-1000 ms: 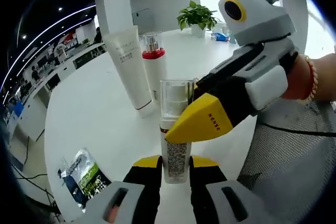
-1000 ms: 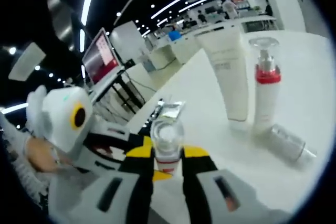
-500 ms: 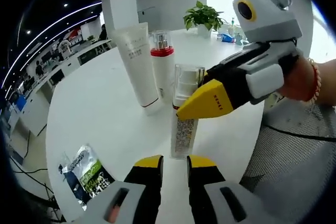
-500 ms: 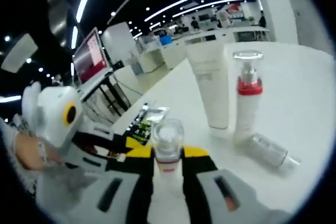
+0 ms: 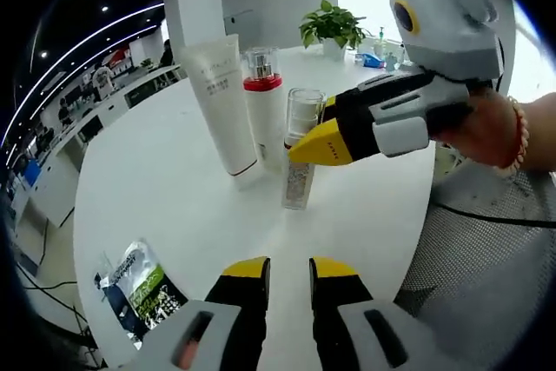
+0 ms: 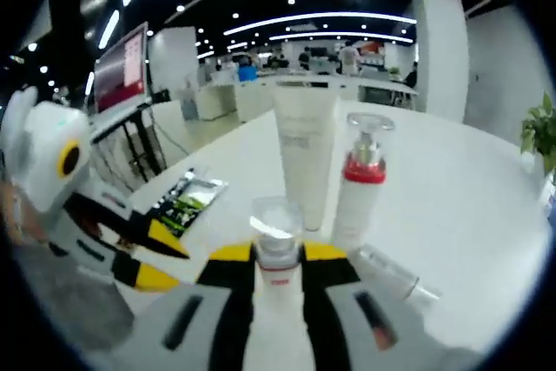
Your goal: Arrange the skincare products in the storage area until every visible bottle or jar stands upright without overlapping.
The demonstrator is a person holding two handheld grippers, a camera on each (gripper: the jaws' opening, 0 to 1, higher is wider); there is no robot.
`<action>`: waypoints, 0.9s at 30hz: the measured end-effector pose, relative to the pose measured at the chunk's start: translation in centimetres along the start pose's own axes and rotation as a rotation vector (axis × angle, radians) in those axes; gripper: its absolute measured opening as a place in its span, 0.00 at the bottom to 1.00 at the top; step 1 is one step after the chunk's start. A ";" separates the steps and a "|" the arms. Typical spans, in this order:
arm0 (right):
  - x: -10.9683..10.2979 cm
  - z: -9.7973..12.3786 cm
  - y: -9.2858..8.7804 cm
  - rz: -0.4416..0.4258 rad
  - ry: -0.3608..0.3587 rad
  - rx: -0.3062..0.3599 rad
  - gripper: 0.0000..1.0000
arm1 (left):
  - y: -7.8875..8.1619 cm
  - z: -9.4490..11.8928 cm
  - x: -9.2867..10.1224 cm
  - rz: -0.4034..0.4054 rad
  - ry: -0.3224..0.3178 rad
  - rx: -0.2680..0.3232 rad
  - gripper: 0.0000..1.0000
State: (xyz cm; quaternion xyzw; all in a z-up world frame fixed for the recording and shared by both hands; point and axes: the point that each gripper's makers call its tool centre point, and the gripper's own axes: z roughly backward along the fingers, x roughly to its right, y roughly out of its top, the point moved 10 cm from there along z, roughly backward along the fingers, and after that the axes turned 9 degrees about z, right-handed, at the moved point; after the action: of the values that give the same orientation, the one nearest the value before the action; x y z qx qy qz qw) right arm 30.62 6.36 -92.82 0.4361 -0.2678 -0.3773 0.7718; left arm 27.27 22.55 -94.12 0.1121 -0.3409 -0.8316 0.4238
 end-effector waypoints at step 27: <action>-0.1 -1.3 -1.3 0.089 -0.021 0.067 0.19 | 0.0 0.0 0.1 -0.015 -0.009 -0.002 0.19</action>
State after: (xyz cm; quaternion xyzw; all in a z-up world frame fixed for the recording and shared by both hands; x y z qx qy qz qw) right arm 31.05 6.60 -94.61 0.4454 -0.3075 -0.3382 0.7698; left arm 27.20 22.44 -94.06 0.1107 -0.3410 -0.8357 0.4160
